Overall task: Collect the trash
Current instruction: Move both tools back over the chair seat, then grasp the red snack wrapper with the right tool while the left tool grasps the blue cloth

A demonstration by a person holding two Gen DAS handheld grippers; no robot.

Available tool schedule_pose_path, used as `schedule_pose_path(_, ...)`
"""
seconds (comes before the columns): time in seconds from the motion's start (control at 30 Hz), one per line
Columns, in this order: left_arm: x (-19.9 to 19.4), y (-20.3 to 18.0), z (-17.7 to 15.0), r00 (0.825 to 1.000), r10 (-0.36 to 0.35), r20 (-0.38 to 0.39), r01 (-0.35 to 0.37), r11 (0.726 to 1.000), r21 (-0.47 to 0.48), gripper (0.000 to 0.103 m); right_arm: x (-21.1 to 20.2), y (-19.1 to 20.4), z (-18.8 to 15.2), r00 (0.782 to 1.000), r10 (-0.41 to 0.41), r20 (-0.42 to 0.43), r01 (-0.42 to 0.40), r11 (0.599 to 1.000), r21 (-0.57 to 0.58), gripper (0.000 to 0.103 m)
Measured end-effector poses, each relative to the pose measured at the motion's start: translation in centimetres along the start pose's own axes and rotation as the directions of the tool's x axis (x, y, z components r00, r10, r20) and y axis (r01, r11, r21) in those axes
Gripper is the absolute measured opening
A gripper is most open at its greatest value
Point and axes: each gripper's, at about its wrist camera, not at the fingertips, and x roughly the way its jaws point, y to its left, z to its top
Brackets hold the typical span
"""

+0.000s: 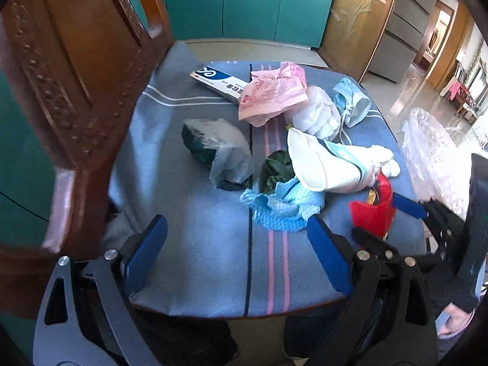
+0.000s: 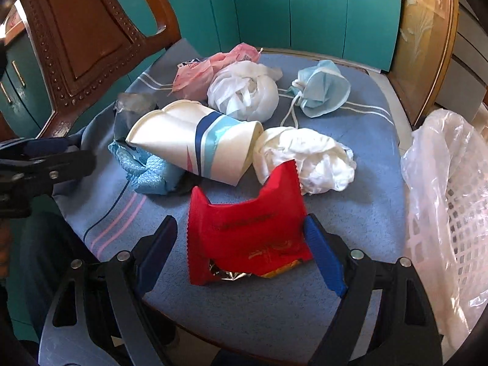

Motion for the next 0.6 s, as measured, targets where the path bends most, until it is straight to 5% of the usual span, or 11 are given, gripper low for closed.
schedule_pose_path(0.1,0.8,0.1,0.6,1.0,0.009,0.023,-0.008,0.999,-0.038,0.082,-0.4,-0.5,-0.3,1.0,0.021,-0.004,-0.021,0.999,0.024,0.062)
schedule_pose_path(0.37,3.8,-0.5,1.2,0.998,-0.039,-0.048,0.035,0.997,-0.066,0.015,-2.0,-1.3,-1.5,1.0,0.003,0.016,-0.004,0.998,0.063,0.058)
schedule_pose_path(0.47,3.2,-0.5,0.7,0.998,-0.035,-0.045,0.033,0.998,-0.051,0.004,-2.3,-1.7,-2.0,1.0,0.002,0.021,-0.003,0.997,0.08,0.058)
schedule_pose_path(0.6,1.6,0.0,-0.1,0.997,-0.068,-0.036,0.067,0.997,-0.045,0.004,-2.6,-2.3,-2.4,1.0,-0.001,0.026,-0.001,0.996,0.095,0.058)
